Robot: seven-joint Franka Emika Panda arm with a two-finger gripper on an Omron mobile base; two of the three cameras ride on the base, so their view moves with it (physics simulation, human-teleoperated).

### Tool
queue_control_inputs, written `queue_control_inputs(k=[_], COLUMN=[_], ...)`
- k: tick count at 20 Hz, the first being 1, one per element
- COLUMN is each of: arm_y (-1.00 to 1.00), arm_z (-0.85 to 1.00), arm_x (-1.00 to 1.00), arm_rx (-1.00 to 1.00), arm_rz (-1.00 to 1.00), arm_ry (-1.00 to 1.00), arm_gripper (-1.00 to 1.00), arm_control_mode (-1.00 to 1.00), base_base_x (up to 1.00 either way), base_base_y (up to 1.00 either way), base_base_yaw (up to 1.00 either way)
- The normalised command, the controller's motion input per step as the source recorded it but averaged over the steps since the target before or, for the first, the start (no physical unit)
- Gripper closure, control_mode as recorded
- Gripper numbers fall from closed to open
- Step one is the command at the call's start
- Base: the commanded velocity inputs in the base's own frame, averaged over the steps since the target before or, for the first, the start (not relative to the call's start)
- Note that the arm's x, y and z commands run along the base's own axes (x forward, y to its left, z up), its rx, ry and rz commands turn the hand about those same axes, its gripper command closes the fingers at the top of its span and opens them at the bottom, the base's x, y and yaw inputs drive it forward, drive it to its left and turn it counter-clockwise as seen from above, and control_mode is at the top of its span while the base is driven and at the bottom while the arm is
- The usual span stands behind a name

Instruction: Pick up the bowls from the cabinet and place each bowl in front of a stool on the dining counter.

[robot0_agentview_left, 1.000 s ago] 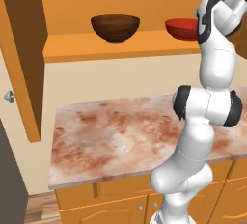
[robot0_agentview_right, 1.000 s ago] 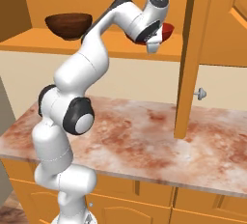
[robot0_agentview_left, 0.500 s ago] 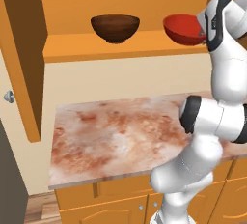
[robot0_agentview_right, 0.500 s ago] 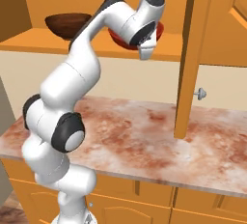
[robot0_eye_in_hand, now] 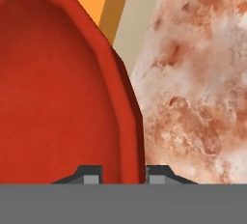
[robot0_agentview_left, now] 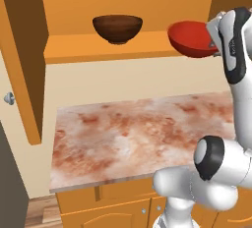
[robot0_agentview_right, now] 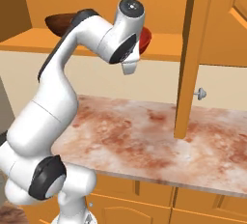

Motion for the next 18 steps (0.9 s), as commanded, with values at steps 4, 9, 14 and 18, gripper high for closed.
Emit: queue_control_inputs(k=[4,9,14,18], arm_y=[0.13,0.09,0.32,0.43], arm_z=[0.00,0.00,0.00,-0.02], arm_x=[-1.00,-1.00,-0.97,-0.87], arm_rx=[0.00,0.03,0.00,0.00], arm_rz=[0.00,0.00,0.00,0.00], arm_ry=[0.05,0.12,0.15,0.13], arm_gripper=[1.00,1.00,1.00,1.00], arm_control_mode=[-1.00,-1.00,-1.00,-1.00], base_base_x=[0.00,0.00,0.00,0.00], base_base_y=[0.00,0.00,0.00,0.00], base_base_yaw=[0.00,0.00,0.00,0.00])
